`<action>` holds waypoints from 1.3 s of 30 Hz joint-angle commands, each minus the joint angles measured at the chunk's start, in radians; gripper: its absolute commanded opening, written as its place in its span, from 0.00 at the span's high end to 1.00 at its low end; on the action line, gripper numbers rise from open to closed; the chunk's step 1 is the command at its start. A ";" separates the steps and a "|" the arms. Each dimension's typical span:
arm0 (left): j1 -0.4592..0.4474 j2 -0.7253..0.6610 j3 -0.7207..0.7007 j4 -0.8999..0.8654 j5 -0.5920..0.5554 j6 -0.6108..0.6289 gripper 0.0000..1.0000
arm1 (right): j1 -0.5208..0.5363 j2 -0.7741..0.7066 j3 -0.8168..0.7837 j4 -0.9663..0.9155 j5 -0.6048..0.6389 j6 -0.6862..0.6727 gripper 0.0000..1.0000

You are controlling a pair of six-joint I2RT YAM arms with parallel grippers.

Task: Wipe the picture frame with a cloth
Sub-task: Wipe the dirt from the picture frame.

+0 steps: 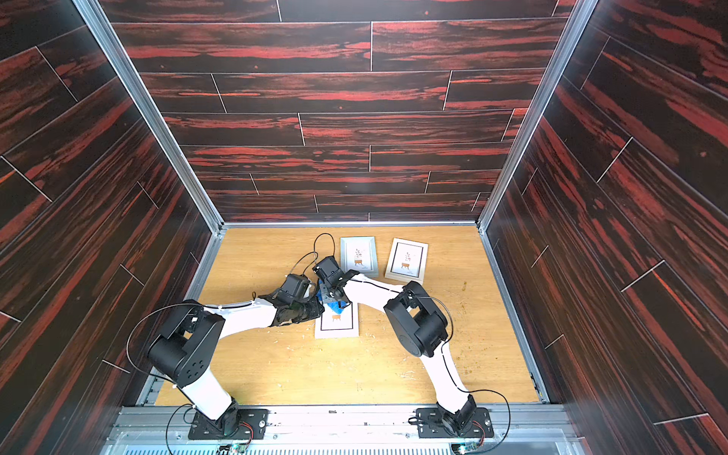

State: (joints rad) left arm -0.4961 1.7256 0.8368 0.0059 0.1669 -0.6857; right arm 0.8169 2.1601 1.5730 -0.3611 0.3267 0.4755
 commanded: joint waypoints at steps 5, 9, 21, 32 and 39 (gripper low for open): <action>-0.013 0.064 -0.059 -0.086 0.012 -0.012 0.74 | -0.074 -0.059 -0.116 -0.009 0.001 0.000 1.00; -0.013 0.075 -0.060 -0.080 0.010 -0.017 0.74 | -0.009 0.006 -0.009 -0.008 -0.060 0.006 1.00; -0.012 0.057 -0.094 -0.076 -0.011 -0.026 0.74 | -0.057 0.020 0.000 -0.075 0.022 0.006 1.00; -0.012 0.040 -0.101 -0.083 -0.026 -0.027 0.74 | -0.033 0.132 0.199 -0.187 0.000 0.040 1.00; -0.012 0.040 -0.107 -0.082 -0.037 -0.026 0.74 | -0.069 0.052 0.059 -0.127 0.004 0.029 1.00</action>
State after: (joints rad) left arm -0.5041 1.7267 0.7898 0.1127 0.1493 -0.7113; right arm 0.7582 2.2002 1.6665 -0.4305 0.3019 0.5007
